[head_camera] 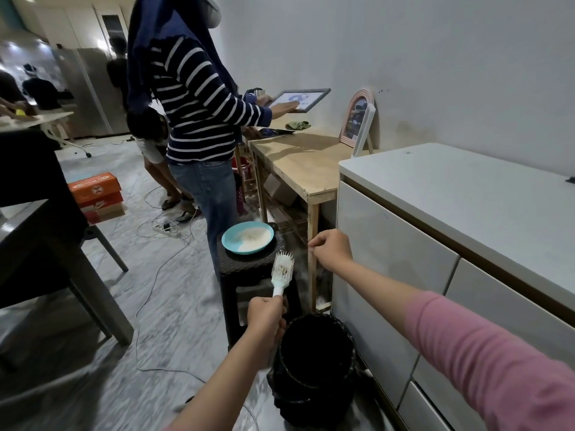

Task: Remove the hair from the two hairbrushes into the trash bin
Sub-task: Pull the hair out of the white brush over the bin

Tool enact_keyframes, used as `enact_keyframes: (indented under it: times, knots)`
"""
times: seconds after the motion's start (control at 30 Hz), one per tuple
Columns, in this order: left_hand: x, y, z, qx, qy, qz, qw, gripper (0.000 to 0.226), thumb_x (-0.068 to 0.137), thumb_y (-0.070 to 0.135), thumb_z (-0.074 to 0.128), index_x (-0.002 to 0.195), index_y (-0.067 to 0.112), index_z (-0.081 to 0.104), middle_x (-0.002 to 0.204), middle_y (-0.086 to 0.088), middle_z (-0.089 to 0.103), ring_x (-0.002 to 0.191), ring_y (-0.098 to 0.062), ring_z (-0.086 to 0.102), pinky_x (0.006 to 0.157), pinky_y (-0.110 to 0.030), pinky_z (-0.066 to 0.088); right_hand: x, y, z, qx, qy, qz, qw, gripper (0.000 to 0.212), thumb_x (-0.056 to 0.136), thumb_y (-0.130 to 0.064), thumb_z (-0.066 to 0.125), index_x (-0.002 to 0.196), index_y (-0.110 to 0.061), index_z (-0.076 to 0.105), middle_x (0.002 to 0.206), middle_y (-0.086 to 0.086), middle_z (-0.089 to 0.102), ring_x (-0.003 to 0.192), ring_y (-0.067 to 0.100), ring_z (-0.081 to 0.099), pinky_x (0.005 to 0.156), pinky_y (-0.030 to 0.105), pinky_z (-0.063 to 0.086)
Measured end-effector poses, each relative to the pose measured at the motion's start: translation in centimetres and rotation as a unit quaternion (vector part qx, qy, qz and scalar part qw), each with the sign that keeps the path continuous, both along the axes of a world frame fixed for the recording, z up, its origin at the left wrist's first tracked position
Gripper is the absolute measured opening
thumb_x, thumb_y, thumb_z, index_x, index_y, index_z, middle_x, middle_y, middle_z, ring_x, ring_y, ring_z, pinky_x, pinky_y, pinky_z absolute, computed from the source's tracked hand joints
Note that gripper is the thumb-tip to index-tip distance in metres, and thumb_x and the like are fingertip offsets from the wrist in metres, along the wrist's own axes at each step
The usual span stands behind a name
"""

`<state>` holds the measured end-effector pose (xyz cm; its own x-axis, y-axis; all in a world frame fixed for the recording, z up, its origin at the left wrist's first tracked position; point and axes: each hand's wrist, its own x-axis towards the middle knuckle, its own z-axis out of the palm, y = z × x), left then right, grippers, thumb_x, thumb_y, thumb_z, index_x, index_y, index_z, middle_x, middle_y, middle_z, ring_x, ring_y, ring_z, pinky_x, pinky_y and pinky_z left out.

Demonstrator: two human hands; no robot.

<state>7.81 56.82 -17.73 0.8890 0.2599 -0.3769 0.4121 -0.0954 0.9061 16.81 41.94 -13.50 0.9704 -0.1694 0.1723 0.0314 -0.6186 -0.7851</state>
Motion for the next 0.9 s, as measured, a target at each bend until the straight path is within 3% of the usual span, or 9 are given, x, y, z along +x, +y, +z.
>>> enact_keyframes:
  times: [0.1,0.23,0.4,0.6,0.9]
  knots:
    - [-0.1,-0.1,-0.1,0.014,-0.009,-0.009,1.0,0.023,0.091,0.008,0.048,0.068,0.008,0.048,0.066,-0.011,0.044,0.037,-0.016,0.033,0.034,-0.016,0.019,-0.1,0.2,0.1,0.01,0.001,0.018,1.0,0.013,0.082,-0.011,0.071,0.094,-0.009,0.076,0.098,0.008,0.073,0.1,0.02,0.065,0.083,0.023,0.047]
    - [-0.2,-0.7,0.2,0.036,-0.02,-0.035,0.999,0.016,0.09,0.01,0.048,0.075,0.006,0.052,0.067,-0.007,0.053,0.042,-0.015,0.041,0.033,-0.015,0.026,-0.5,1.2,-0.2,-0.046,0.061,0.126,0.989,0.045,0.079,-0.025,0.076,0.121,-0.014,0.066,0.118,0.006,0.066,0.099,0.015,0.061,0.085,0.024,0.047]
    - [-0.3,-0.9,-0.2,0.084,-0.048,-0.05,0.994,0.012,0.087,0.017,0.05,0.083,0.005,0.05,0.063,-0.006,0.053,0.044,-0.016,0.046,0.033,-0.016,0.03,-0.8,2.3,-0.2,-0.093,0.023,0.127,0.987,0.016,0.085,-0.016,0.071,0.097,-0.007,0.076,0.099,0.007,0.074,0.096,0.017,0.066,0.09,0.029,0.052]
    - [-0.9,-0.8,-0.1,0.138,-0.093,-0.048,0.985,0.013,0.088,0.02,0.054,0.083,0.008,0.051,0.067,-0.008,0.057,0.045,-0.016,0.05,0.029,-0.016,0.031,-0.8,2.1,0.9,-0.159,-0.003,0.131,0.979,0.013,0.084,-0.004,0.065,0.091,-0.003,0.076,0.096,0.011,0.074,0.093,0.022,0.067,0.084,0.028,0.052]
    - [-0.7,-0.2,-0.3,0.031,-0.018,-0.018,0.999,0.02,0.09,0.008,0.047,0.07,0.008,0.049,0.062,-0.008,0.048,0.042,-0.016,0.039,0.035,-0.018,0.026,0.4,-0.2,0.5,-0.063,0.008,-0.015,0.998,0.004,0.082,-0.012,0.07,0.083,-0.015,0.073,0.091,0.002,0.071,0.091,0.018,0.065,0.076,0.03,0.053]
